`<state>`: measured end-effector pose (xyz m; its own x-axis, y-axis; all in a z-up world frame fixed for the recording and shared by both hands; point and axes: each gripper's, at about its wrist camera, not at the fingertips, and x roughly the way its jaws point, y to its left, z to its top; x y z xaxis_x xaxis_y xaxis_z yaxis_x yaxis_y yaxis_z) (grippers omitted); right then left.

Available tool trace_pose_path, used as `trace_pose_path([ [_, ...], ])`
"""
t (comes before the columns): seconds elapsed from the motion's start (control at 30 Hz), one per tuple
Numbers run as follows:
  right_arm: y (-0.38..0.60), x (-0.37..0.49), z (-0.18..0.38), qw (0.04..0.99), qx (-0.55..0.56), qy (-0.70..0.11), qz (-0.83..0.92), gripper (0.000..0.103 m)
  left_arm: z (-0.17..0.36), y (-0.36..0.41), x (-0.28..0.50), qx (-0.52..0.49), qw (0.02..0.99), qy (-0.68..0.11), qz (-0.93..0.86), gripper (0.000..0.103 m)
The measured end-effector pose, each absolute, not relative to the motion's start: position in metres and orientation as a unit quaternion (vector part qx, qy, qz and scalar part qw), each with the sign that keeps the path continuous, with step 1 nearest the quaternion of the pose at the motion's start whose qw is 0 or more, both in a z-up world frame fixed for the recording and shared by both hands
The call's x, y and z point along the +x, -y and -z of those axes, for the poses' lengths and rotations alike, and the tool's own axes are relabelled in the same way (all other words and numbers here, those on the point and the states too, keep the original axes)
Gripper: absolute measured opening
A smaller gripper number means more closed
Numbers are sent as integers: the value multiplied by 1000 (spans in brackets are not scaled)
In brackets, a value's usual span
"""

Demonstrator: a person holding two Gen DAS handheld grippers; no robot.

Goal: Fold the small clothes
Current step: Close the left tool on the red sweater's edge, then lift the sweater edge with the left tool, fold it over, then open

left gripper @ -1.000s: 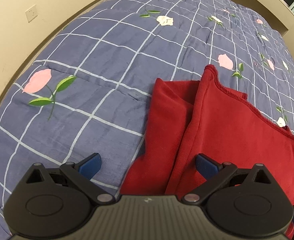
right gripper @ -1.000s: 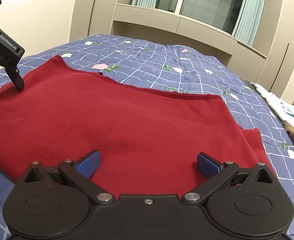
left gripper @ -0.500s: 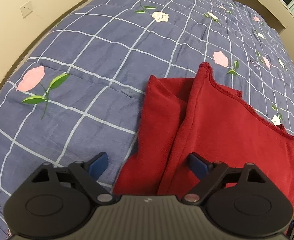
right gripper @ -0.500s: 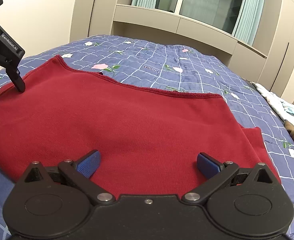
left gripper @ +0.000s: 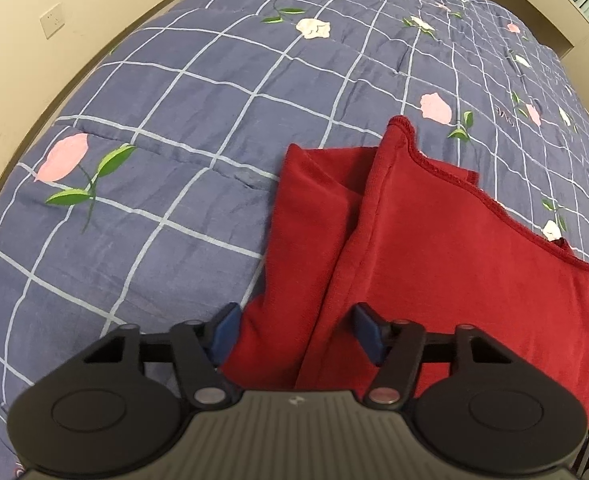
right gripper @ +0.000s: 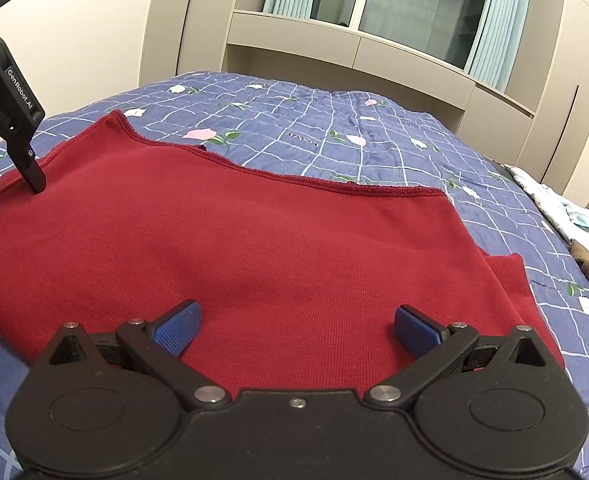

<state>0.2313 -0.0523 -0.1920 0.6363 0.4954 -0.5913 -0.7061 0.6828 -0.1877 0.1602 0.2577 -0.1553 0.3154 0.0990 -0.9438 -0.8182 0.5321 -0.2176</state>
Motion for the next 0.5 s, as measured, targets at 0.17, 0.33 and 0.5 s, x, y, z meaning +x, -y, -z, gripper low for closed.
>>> trace_pose_path([
  [0.17,53,231,192,881,-204,-255,-341,102,149,-253,162,-358,732,-490,-309,28],
  [0.33,53,233,191,879,-202,-262,-343,102,131,-242,167,-347,748,-474,-307,12],
  [0.5,47,245,176,854,-229,-292,-363,102,97,-226,170,-332,779,-444,-293,11],
])
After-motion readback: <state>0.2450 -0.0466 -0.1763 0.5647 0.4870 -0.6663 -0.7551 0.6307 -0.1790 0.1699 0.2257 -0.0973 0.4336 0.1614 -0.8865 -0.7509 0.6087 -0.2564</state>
